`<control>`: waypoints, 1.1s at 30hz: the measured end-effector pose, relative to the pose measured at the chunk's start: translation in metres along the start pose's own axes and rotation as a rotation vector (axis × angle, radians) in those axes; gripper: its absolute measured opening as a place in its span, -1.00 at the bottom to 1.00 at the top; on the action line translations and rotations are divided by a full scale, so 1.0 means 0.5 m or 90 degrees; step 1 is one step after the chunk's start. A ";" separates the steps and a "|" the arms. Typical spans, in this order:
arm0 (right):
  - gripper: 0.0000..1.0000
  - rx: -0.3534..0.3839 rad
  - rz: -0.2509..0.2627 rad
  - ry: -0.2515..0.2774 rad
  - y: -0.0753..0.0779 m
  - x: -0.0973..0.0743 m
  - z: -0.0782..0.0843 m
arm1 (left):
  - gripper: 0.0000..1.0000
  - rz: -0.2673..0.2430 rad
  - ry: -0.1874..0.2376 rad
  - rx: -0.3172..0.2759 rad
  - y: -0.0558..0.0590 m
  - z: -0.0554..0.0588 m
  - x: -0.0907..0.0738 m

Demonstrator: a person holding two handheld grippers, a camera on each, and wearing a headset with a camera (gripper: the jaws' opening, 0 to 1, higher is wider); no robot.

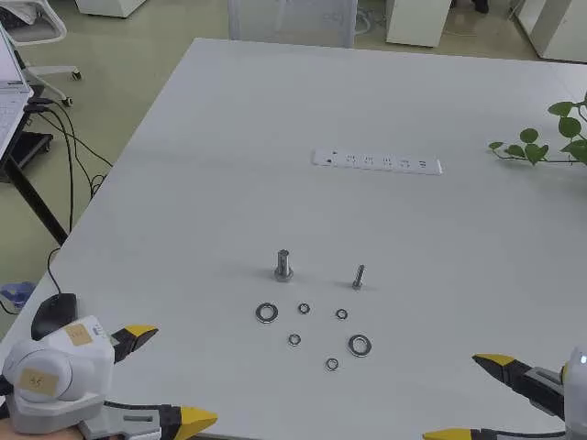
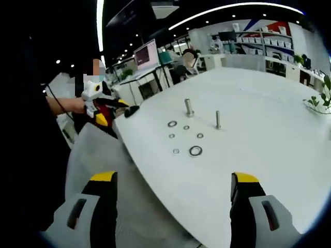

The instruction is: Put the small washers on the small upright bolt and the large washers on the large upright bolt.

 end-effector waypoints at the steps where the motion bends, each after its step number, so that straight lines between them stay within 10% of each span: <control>1: 0.85 0.001 -0.001 0.002 0.000 0.000 -0.001 | 0.99 0.000 0.000 0.000 0.000 0.000 0.000; 33: 0.88 -0.011 0.008 -0.015 0.015 0.003 -0.033 | 0.97 0.003 -0.004 0.010 0.005 -0.005 0.003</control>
Point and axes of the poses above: the centre of the closed fingertips' face, and the gripper's own axes: x roughly forward along the fingers, y roughly to its right, z roughly out of its underside, the point moved 10 cm from there along -x, roughly backward along the fingers, and after that the axes turned 5 degrees about -z, right-handed, at the moved point
